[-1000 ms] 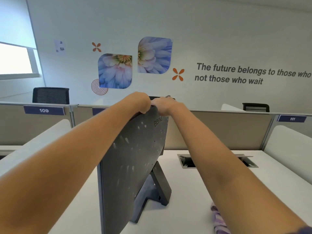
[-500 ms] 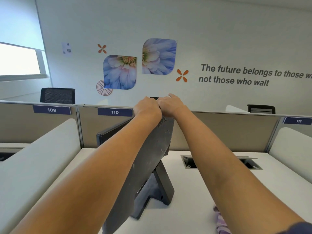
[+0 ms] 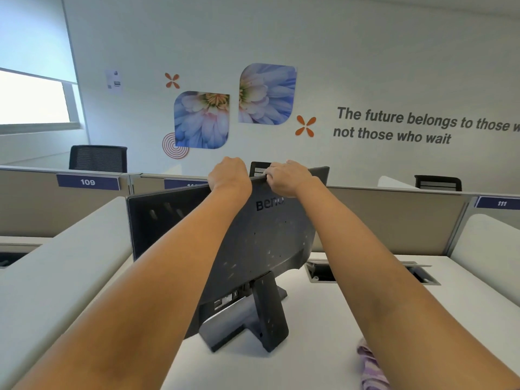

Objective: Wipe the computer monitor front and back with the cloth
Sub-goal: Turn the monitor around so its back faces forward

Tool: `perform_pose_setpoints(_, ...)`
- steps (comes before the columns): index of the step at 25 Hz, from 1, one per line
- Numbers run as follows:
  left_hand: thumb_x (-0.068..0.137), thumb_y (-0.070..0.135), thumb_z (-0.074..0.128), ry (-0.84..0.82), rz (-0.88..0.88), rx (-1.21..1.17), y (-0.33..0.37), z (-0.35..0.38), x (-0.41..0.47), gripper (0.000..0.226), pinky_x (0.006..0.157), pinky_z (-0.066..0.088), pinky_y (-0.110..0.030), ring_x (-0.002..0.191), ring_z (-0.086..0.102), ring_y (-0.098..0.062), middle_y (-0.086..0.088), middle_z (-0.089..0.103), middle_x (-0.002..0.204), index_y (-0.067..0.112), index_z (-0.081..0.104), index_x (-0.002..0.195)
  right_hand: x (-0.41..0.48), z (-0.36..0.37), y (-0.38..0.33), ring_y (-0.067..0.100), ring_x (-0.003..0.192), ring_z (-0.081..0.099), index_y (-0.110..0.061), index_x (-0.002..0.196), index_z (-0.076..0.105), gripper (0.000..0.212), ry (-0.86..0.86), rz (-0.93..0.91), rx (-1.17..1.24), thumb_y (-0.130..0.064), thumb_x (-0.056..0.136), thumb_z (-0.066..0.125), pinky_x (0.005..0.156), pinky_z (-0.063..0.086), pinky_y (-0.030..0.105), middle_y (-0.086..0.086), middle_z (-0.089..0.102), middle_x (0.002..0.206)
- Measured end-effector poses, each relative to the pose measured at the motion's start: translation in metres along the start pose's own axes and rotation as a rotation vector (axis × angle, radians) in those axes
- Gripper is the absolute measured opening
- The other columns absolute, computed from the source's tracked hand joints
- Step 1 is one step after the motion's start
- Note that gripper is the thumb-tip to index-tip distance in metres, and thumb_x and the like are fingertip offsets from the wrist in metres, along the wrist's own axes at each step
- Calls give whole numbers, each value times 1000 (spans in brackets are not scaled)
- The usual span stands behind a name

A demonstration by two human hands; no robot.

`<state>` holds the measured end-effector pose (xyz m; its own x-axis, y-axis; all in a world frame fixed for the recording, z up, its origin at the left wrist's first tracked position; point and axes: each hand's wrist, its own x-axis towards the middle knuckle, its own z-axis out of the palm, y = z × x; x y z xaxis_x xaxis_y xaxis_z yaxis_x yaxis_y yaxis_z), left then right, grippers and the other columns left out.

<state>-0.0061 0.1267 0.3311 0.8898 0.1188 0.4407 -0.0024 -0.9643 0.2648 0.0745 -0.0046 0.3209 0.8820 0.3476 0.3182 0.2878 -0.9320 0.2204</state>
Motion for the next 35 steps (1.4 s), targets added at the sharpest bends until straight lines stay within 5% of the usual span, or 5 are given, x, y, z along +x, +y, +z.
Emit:
perform_pose_setpoints(5, 91, -2, 50, 43, 0, -4, -9, 7, 15, 33, 92, 45, -37, 118, 53, -35, -20, 53, 127, -2, 53, 124, -4, 2, 10, 28, 116, 50, -11, 126, 57, 39, -1, 29, 106, -24, 102, 29, 99, 42, 44, 10, 52, 131)
perform_pose_setpoints(24, 87, 4, 62, -65, 78, -392, -56, 37, 88, 16, 87, 50, -34, 98, 61, -29, -12, 69, 105, 7, 73, 99, -6, 11, 14, 27, 119, 40, -27, 114, 67, 35, 93, 153, 298, -32, 100, 36, 100, 33, 47, 5, 54, 125)
perform_pose_setpoints(29, 90, 4, 58, -31, 55, -453, -60, 45, 87, 18, 95, 47, -32, 101, 62, -26, -12, 69, 108, 5, 72, 101, -20, 23, 31, 25, 110, 48, -8, 103, 71, 37, 223, 224, 476, -33, 99, 44, 92, 40, 38, 5, 58, 116)
perform_pose_setpoints(35, 91, 3, 56, -11, 61, -465, -58, 44, 80, 19, 90, 48, -31, 101, 61, -28, -12, 68, 109, 5, 72, 102, -23, 27, 48, 23, 109, 51, -16, 122, 65, 37, 227, 256, 566, -38, 97, 49, 95, 45, 39, 6, 57, 118)
